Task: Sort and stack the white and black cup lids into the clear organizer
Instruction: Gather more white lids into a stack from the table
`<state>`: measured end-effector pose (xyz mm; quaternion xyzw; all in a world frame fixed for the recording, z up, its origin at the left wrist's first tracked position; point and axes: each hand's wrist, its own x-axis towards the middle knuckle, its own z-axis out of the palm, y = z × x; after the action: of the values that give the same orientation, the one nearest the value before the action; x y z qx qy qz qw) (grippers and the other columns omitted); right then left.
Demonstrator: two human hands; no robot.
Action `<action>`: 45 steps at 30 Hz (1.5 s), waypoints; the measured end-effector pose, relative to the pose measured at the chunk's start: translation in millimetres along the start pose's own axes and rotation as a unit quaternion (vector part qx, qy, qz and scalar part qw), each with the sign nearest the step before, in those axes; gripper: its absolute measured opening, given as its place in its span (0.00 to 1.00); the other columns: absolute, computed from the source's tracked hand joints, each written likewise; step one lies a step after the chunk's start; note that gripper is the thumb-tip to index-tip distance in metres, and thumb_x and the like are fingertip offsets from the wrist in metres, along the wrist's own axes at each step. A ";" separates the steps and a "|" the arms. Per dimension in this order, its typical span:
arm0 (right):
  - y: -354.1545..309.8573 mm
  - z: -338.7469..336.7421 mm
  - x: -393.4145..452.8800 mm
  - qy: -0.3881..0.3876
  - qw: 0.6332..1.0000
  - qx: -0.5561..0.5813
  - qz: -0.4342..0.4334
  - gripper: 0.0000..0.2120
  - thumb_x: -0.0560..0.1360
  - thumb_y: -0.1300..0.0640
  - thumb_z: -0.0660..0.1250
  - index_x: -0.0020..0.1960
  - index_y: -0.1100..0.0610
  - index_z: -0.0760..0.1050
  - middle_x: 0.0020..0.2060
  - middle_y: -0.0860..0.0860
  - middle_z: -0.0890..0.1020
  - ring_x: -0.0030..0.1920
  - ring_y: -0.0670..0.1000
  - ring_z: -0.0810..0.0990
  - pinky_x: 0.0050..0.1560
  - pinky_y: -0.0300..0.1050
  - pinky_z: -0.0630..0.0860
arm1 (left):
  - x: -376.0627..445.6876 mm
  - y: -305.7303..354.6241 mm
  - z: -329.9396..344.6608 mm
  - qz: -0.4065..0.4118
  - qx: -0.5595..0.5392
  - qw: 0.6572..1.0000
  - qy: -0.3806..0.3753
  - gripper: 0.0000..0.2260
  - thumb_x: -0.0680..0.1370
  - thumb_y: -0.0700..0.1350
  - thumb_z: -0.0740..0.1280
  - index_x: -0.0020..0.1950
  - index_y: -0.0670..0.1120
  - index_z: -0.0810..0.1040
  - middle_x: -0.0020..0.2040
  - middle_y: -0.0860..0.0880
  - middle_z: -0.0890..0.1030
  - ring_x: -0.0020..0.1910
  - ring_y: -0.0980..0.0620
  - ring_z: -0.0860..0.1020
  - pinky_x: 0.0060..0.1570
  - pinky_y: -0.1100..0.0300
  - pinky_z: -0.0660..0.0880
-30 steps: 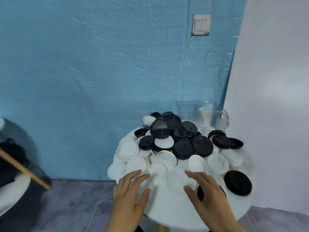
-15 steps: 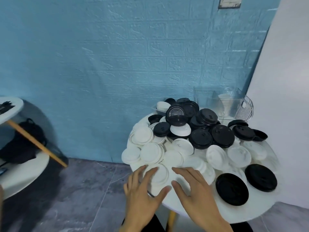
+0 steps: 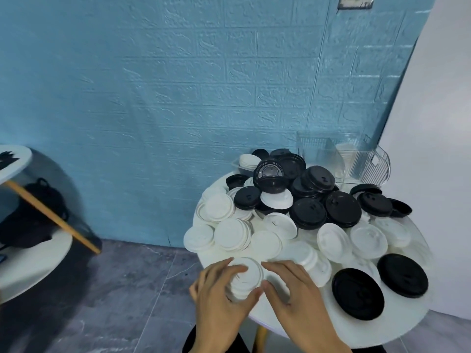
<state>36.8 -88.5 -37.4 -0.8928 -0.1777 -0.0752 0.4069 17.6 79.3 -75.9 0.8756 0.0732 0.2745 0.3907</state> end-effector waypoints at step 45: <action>1.2 11.1 12.2 -0.068 0.995 -0.034 0.066 0.44 0.70 0.38 0.75 0.79 0.44 0.57 0.75 0.39 0.65 0.75 0.40 0.63 0.68 0.24 0.55 | 36.0 -5.3 -22.7 0.110 -0.079 0.983 -0.123 0.24 0.69 0.65 0.75 0.64 0.72 0.78 0.71 0.64 0.72 0.71 0.57 0.70 0.69 0.56 0.67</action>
<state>48.4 -77.8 -42.1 -0.9191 -0.1431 0.0071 0.3671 36.0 109.9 -52.1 0.8718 -0.0938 0.2112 0.4319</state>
